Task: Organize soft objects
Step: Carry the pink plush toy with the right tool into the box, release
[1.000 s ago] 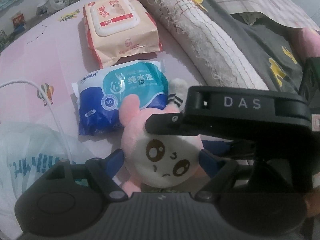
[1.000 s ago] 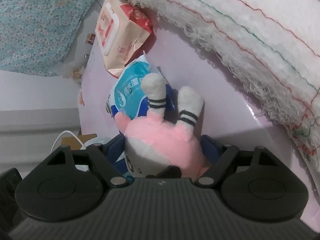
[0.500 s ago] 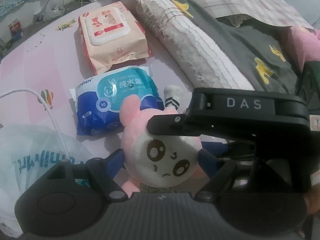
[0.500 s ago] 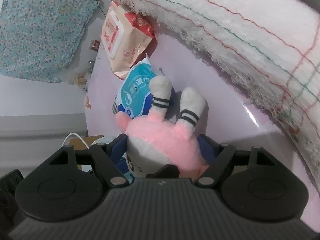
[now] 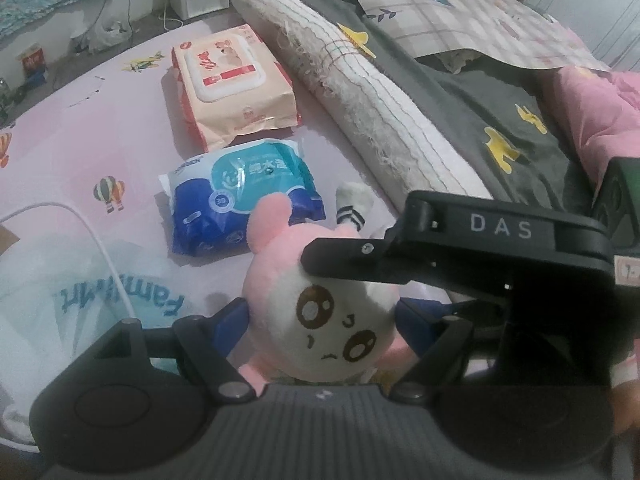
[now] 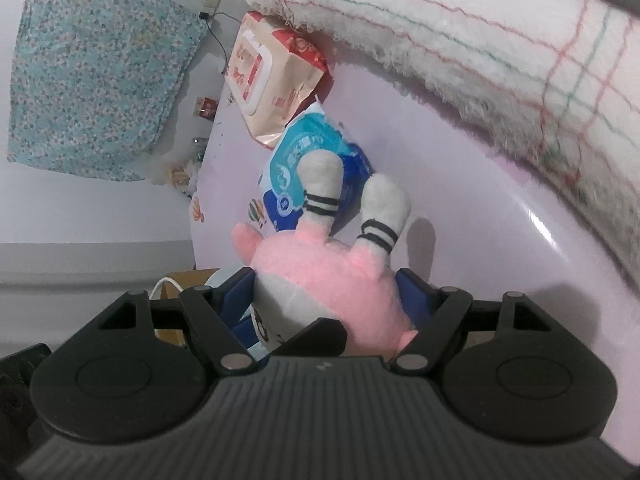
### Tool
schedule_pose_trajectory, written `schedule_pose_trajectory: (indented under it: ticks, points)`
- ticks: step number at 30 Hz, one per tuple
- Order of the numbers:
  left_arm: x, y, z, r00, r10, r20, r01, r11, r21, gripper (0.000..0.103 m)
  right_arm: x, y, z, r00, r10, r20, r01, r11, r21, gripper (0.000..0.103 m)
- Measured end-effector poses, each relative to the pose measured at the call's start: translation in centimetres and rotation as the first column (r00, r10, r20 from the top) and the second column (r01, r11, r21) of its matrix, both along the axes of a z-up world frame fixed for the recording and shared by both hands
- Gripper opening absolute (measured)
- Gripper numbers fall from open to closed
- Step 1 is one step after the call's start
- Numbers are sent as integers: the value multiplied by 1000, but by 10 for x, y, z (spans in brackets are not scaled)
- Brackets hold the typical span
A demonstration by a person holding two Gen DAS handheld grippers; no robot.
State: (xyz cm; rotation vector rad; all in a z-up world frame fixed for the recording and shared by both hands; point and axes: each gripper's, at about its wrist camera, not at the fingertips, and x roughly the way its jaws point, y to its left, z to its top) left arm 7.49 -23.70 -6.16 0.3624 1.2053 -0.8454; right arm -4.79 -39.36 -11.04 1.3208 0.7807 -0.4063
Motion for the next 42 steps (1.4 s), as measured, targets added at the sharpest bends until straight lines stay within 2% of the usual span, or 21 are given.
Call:
schedule_pose_trajectory:
  ticks: [8, 14, 19, 22, 28, 31, 36, 39, 42]
  points:
    - [2, 39, 33, 999, 1, 37, 1, 999, -35, 81, 3, 34, 26, 999, -5, 40, 5, 1000, -22, 76]
    - [11, 91, 66, 995, 40, 90, -35, 998, -51, 81, 27, 74, 55, 995, 43, 85, -38, 998, -52, 76]
    - [28, 158, 90, 982, 134, 137, -127, 990, -58, 81, 69, 123, 76, 981, 146, 131, -139, 988, -61, 76]
    - [44, 204, 97, 966, 213, 145, -206, 977, -61, 81, 102, 154, 84, 962, 232, 141, -225, 972, -66, 77]
    - [74, 291, 89, 926, 357, 126, -352, 934, -58, 81, 176, 229, 86, 895, 433, 109, -426, 901, -82, 77]
    - [88, 326, 77, 903, 417, 105, -416, 909, -39, 81, 212, 266, 82, 842, 535, 68, -529, 843, -95, 77]
    - [110, 370, 47, 863, 505, 34, -504, 863, -32, 81, 261, 315, 65, 760, 649, -15, -648, 757, -82, 77]
    - [123, 386, 28, 852, 524, -2, -524, 851, -29, 81, 284, 336, 54, 705, 705, -79, -709, 698, -96, 78]
    - [132, 392, 10, 851, 525, -31, -525, 851, -23, 80, 301, 351, 47, 656, 741, -146, -755, 643, -130, 79]
